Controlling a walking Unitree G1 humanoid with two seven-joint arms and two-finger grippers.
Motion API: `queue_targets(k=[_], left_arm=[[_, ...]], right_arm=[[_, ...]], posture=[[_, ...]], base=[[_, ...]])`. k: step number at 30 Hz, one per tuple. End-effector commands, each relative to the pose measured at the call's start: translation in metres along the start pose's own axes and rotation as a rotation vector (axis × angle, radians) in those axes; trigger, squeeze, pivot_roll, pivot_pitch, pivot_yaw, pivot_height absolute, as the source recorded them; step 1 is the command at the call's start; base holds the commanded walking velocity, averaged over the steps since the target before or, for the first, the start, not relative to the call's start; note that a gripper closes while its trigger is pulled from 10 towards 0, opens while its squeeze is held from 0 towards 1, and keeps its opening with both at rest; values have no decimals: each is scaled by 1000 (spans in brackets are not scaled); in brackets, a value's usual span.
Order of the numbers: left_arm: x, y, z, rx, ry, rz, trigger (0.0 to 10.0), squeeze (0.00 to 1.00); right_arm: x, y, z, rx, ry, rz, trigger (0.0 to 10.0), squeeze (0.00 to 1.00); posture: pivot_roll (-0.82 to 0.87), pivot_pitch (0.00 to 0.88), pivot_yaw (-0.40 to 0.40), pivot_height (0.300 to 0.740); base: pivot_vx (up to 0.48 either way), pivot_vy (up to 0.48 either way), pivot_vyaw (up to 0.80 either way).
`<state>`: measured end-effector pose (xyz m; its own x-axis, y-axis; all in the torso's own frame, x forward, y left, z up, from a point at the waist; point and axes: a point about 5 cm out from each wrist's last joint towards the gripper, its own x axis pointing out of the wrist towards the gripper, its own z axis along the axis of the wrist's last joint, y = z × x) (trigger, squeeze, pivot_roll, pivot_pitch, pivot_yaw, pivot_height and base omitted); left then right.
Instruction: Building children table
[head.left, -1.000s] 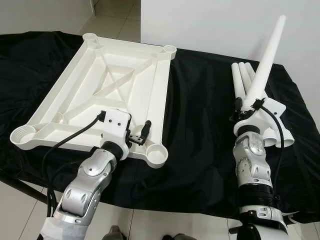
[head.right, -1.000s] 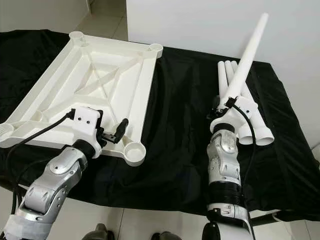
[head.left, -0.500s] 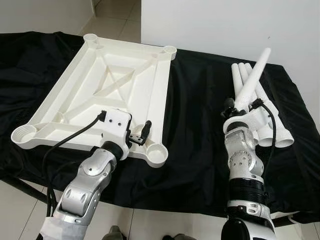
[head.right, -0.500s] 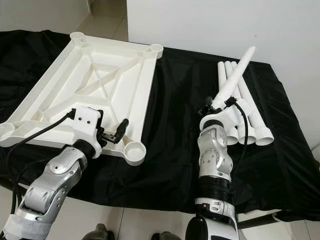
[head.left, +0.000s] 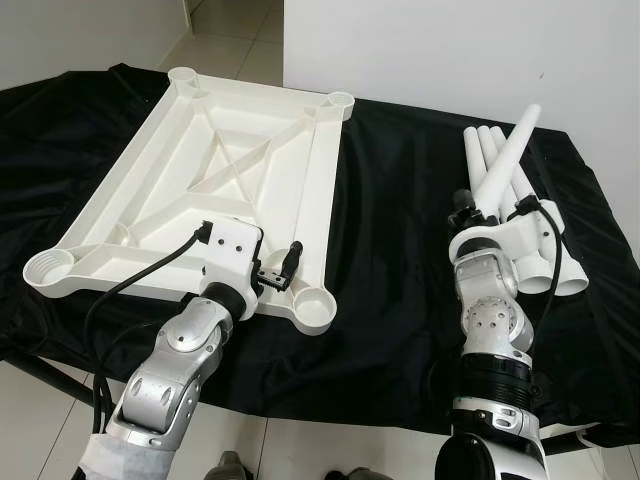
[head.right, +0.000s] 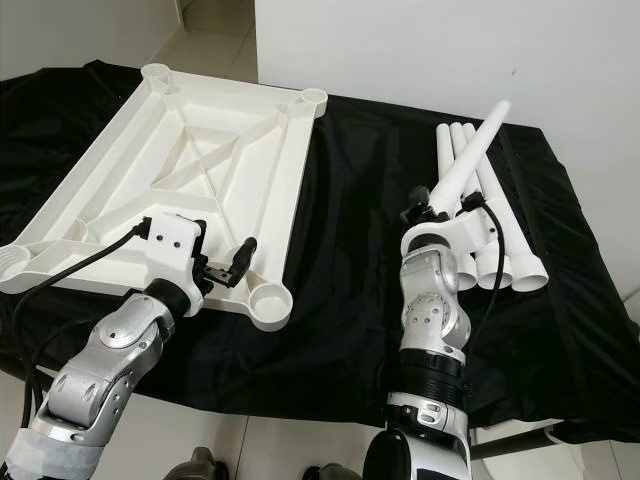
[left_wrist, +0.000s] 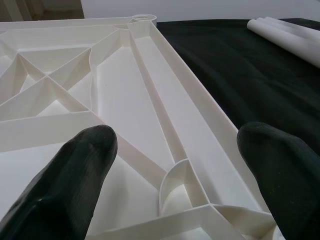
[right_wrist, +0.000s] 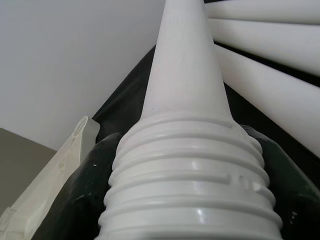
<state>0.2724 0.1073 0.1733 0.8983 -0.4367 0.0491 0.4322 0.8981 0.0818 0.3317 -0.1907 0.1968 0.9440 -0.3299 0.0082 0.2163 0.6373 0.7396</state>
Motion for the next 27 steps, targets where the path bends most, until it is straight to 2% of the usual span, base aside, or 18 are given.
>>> queue_targets(k=[1,2,3,4,5,7,9,14,17,19,20,21,22,24,27], left_arm=[[0,-3,1,1,-1,-62,10000,0],[0,-3,1,1,-1,-62,10000,0],[1,-3,1,-1,-1,-58,10000,0],[1,-3,1,-1,-1,-58,10000,0],[2,-3,2,-1,-2,-57,10000,0],[3,-3,2,-1,-3,-56,10000,0],[3,-3,2,-1,-3,-55,10000,0],[5,1,3,-4,-5,-37,10000,0],[5,2,4,-6,-5,-34,10000,0],[5,2,4,-4,-6,-28,10000,0],[5,2,4,-4,-6,-28,10000,0],[5,4,4,-2,-4,-18,10000,0],[5,5,4,-2,-4,-15,10000,0],[5,5,4,-2,-4,-12,10000,0],[5,5,4,-1,-4,-11,10000,0]], right_arm=[[-4,10,4,-120,-21,71,10000,0],[-4,10,4,-120,-21,71,10000,0],[-8,24,6,-319,-53,182,10000,0],[-8,24,6,-319,-53,182,10000,0],[-9,28,6,-417,-64,232,10000,0],[-10,32,7,-523,-76,283,10000,0],[-9,32,9,-551,-83,290,10000,0],[-3,24,23,-746,-116,271,10000,0],[-3,22,25,-768,-117,263,10000,0],[-1,9,29,-828,-118,153,10000,0],[-1,9,29,-828,-118,153,10000,0],[1,-5,35,-930,-138,31,10000,0],[1,-10,37,-976,-140,-17,10000,0],[1,-17,40,-1031,-123,-83,10000,0],[1,-21,41,-1051,-103,-113,10000,0]], posture=[[149,87,-54,740],[149,87,-54,740],[145,88,-51,740],[145,88,-51,740],[145,88,-51,740],[144,88,-51,740],[139,87,-50,740],[136,88,-49,740],[137,88,-50,740],[137,89,-52,740],[137,89,-52,740],[135,89,-51,740],[134,88,-50,740],[132,88,-48,740],[130,88,-48,740]], base=[[0,0,0],[0,0,0],[0,0,0],[0,0,0],[0,0,0],[0,0,0],[0,0,0],[0,0,0],[0,0,0],[0,0,0],[0,0,0],[0,0,0],[0,0,0],[0,0,0],[0,0,0]])
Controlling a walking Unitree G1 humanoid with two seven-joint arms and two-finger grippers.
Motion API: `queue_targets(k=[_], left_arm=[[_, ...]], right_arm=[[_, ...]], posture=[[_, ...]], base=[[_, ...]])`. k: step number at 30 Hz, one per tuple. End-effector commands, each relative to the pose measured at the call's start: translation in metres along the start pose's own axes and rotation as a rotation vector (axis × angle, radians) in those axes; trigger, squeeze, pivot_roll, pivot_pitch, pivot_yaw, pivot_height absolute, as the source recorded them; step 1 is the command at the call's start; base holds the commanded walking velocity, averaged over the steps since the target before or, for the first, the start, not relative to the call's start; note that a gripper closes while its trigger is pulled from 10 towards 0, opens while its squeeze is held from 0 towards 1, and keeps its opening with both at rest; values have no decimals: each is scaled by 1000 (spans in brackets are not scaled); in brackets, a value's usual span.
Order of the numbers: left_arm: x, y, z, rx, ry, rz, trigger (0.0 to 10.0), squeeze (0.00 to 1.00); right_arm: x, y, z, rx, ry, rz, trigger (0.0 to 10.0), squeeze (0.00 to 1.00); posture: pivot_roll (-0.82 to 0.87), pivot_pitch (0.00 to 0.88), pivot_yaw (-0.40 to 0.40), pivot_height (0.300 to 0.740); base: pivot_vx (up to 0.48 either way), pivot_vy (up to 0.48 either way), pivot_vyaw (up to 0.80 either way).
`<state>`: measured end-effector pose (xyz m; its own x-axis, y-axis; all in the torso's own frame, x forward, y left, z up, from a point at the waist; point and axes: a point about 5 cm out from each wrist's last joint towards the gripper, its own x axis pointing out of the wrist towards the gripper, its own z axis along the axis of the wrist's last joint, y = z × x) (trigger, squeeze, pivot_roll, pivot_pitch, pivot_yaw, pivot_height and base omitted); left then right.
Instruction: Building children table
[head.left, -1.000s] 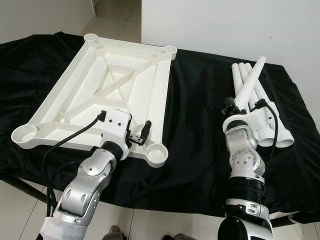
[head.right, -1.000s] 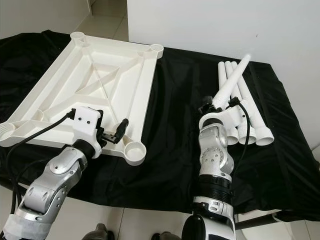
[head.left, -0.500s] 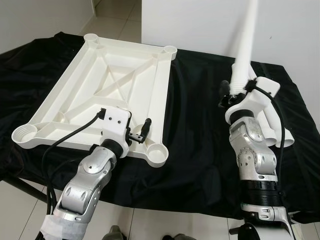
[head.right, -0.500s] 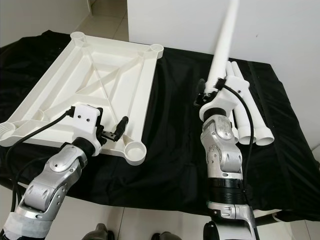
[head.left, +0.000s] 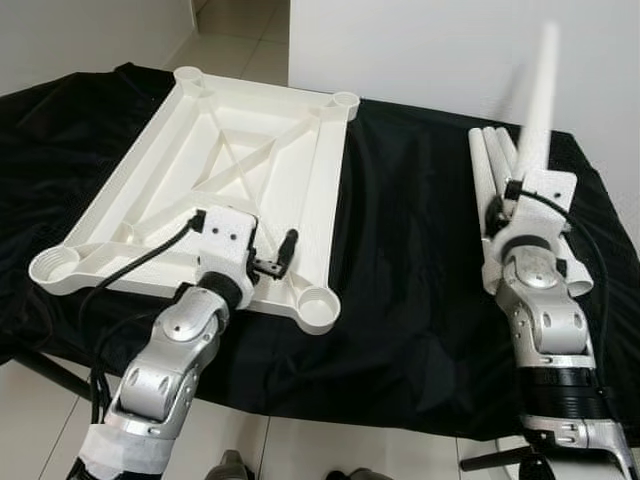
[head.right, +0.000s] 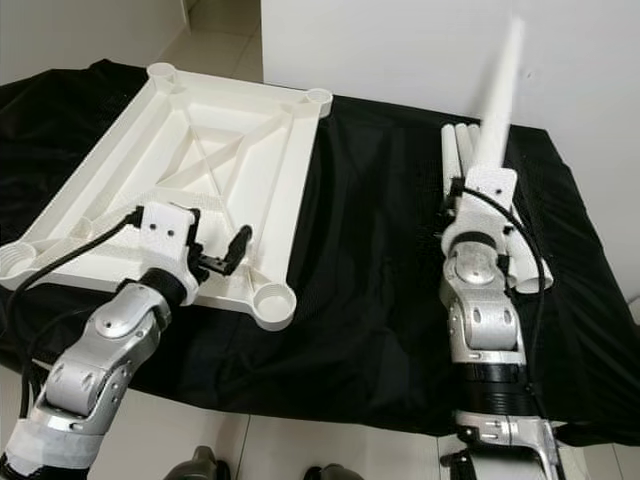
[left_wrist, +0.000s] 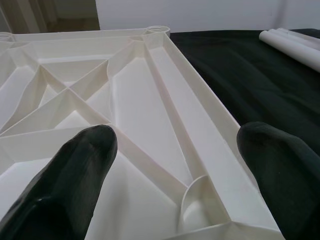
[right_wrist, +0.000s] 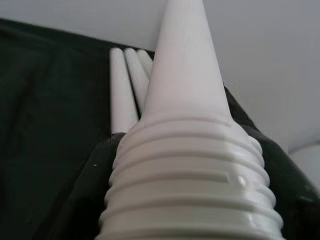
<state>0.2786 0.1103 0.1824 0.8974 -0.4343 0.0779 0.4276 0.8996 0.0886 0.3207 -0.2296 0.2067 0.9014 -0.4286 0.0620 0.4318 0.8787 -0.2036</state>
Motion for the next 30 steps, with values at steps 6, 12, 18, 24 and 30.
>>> queue_targets(k=[6,12,18,24,30], left_arm=[[0,0,-5,-7,25,-14,10000,0],[1,-1,-5,-8,25,-16,10000,0],[1,0,-4,-11,20,-9,10000,0],[1,-1,-5,-10,22,-9,10000,0],[2,-2,-3,-9,20,-13,10000,0]], right_arm=[[0,-23,-7,-109,57,-81,10000,0],[-4,-46,-13,-166,163,-111,10000,0],[-13,-65,-25,-281,248,-61,10000,0],[-19,-71,-33,-347,318,16,10000,0],[-21,-70,-32,-376,343,71,10000,0]], posture=[[123,88,-47,740],[106,91,-53,740],[97,93,-61,740],[87,96,-61,740],[82,102,-61,740]], base=[[0,0,0],[0,0,0],[0,0,0],[0,0,0],[0,0,0]])
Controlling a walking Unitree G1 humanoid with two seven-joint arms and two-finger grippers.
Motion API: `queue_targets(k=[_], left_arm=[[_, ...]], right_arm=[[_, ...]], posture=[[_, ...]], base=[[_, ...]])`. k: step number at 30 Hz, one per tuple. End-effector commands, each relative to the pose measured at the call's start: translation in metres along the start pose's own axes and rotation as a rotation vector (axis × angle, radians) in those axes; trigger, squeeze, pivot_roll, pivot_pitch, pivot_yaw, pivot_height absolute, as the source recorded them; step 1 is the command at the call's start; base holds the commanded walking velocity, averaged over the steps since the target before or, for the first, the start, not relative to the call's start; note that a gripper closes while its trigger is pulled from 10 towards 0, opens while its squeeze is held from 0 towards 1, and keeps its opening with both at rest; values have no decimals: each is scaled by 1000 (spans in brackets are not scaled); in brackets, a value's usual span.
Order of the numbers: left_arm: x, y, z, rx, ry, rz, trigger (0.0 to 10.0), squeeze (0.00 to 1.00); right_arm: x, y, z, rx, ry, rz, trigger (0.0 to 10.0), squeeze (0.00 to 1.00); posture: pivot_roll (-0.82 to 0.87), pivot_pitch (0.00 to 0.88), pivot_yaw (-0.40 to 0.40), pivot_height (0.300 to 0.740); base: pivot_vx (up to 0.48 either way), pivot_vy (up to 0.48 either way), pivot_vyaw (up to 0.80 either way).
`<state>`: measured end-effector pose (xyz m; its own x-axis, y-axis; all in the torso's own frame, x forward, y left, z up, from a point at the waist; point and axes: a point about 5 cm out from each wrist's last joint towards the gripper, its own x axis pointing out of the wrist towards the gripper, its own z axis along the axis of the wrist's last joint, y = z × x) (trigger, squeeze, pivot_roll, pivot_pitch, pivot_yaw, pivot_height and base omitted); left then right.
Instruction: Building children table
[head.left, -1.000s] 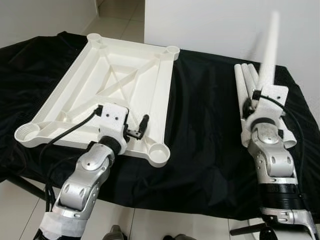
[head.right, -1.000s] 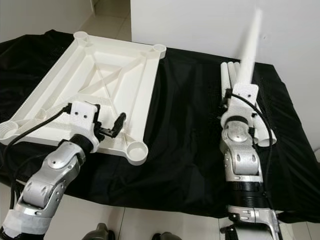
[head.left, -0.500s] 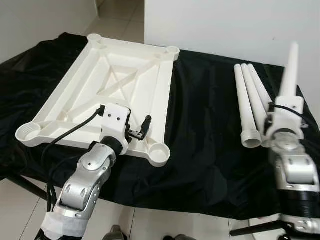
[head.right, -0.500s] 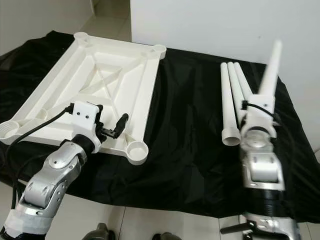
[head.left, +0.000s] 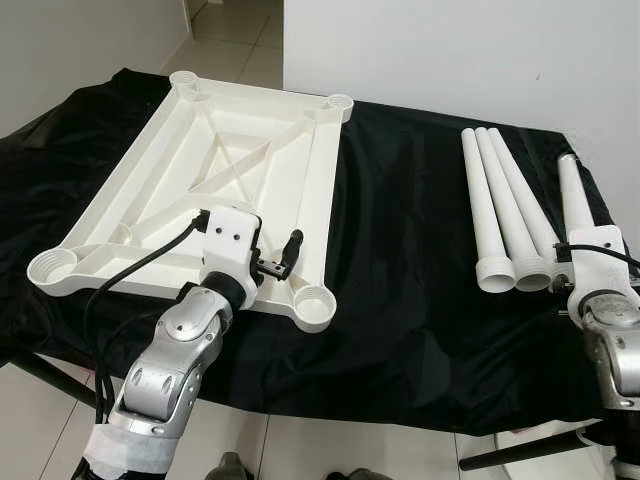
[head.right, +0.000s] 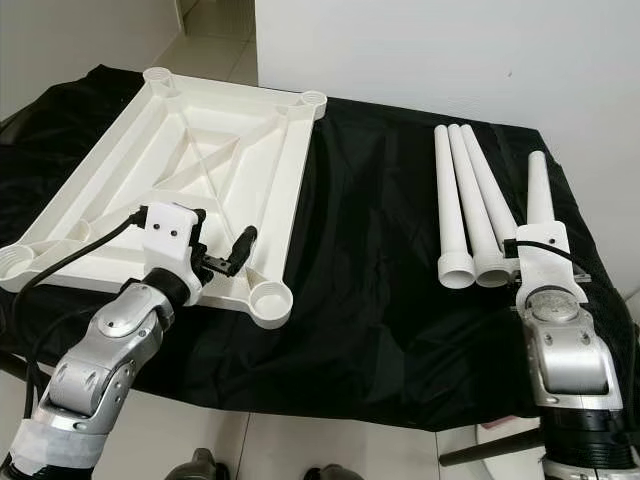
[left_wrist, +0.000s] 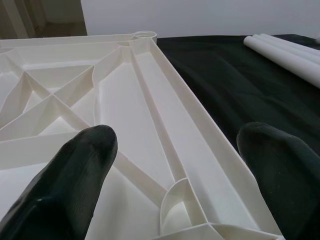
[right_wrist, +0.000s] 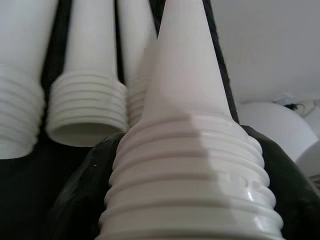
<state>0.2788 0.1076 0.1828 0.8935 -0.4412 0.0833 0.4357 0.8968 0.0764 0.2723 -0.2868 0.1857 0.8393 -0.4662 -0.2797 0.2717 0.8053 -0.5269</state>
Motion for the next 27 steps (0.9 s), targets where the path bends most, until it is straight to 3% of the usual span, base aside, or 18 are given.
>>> queue_targets(k=[1,9,21,27], left_arm=[[0,1,-4,5,26,-6,10000,0],[-1,2,-2,5,22,4,10000,0],[-1,1,-1,-2,18,16,10000,0],[-1,1,-1,-9,18,22,10000,0]], right_arm=[[-4,-1,1,-34,-1,39,10000,0],[-15,5,5,-99,11,238,10000,0],[-24,15,9,-118,0,357,10000,0],[-28,22,20,-106,-73,407,10000,0]], posture=[[79,110,-63,740],[75,124,-80,740],[73,136,-91,740],[76,133,-92,740]], base=[[0,0,0],[0,0,0],[0,0,0],[0,0,0]])
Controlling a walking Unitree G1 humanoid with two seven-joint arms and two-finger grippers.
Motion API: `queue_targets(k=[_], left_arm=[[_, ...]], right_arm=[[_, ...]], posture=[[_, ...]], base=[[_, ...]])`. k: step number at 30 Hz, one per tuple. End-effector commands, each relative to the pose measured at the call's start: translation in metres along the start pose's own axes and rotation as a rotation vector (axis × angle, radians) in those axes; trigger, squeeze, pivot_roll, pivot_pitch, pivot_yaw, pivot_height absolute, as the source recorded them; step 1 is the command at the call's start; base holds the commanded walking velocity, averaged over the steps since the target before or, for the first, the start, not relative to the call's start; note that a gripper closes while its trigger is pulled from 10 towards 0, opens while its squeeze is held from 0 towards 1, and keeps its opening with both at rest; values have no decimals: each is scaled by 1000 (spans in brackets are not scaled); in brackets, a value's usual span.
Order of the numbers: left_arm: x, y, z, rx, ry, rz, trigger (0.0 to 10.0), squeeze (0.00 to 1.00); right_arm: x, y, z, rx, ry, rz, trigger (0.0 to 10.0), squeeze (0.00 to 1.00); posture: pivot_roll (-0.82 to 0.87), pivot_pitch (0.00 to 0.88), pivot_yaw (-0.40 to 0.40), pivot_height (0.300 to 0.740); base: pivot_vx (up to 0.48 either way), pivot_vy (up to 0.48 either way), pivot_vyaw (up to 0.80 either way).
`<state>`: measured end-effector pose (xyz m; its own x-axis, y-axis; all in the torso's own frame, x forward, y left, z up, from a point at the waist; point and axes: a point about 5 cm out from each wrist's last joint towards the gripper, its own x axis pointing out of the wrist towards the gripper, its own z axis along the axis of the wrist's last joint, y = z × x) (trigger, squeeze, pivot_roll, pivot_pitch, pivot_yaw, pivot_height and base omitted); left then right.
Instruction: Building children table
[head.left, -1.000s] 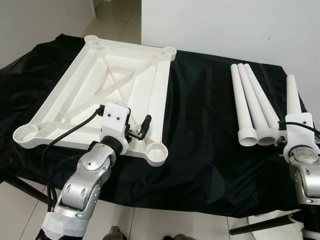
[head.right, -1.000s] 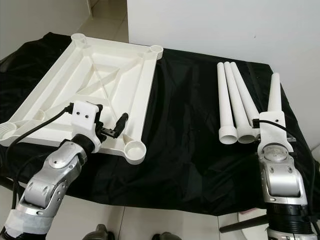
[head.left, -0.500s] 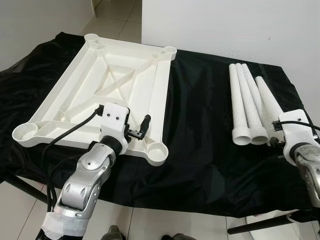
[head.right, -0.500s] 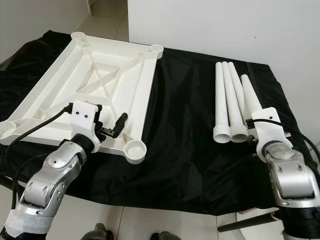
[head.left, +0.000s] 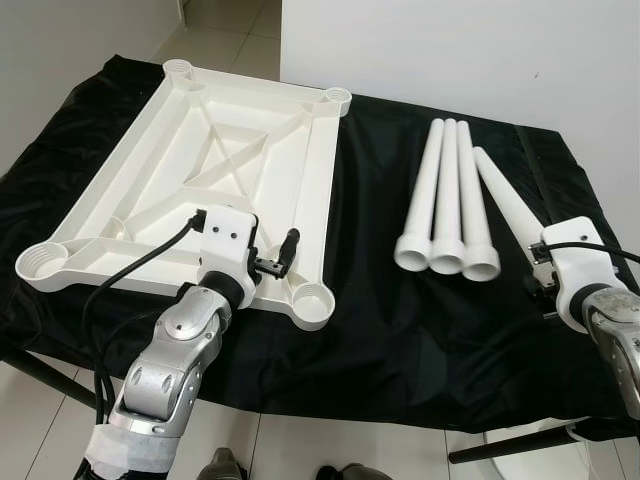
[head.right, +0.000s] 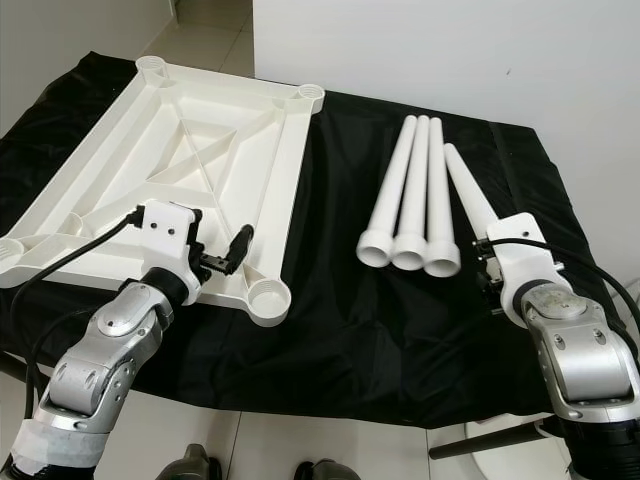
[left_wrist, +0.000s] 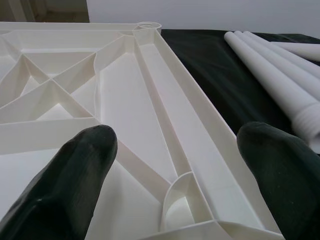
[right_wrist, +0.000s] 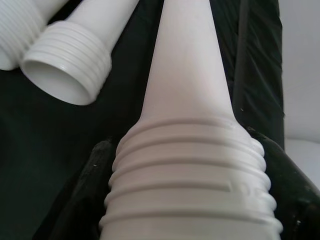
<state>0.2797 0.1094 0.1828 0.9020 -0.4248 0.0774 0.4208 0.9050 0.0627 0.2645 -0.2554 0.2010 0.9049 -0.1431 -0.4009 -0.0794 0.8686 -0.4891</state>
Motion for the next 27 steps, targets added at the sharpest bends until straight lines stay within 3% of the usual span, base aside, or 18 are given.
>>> queue_targets(k=[1,5,7,11,19,27], left_arm=[[-1,-1,-1,3,10,5,10000,0],[-1,-1,-1,2,10,7,10000,0],[-1,-1,-1,3,11,9,10000,0],[-1,0,0,3,9,14,10000,0],[-1,0,1,4,8,15,10000,0],[0,-1,0,7,9,8,10000,0]], right_arm=[[1,9,3,3,-29,63,10000,0],[4,12,9,46,-91,38,10000,0],[6,16,13,111,-136,21,10000,0],[12,23,11,171,-138,24,10000,0],[20,37,8,200,-128,67,10000,0],[26,46,16,167,-238,102,10000,0]], posture=[[78,131,-91,740],[84,129,-90,740],[87,128,-88,740],[100,123,-83,740],[106,118,-77,740],[110,113,-82,740]], base=[[0,0,0],[0,0,0],[0,0,0],[0,0,0],[0,0,0],[0,0,0]])
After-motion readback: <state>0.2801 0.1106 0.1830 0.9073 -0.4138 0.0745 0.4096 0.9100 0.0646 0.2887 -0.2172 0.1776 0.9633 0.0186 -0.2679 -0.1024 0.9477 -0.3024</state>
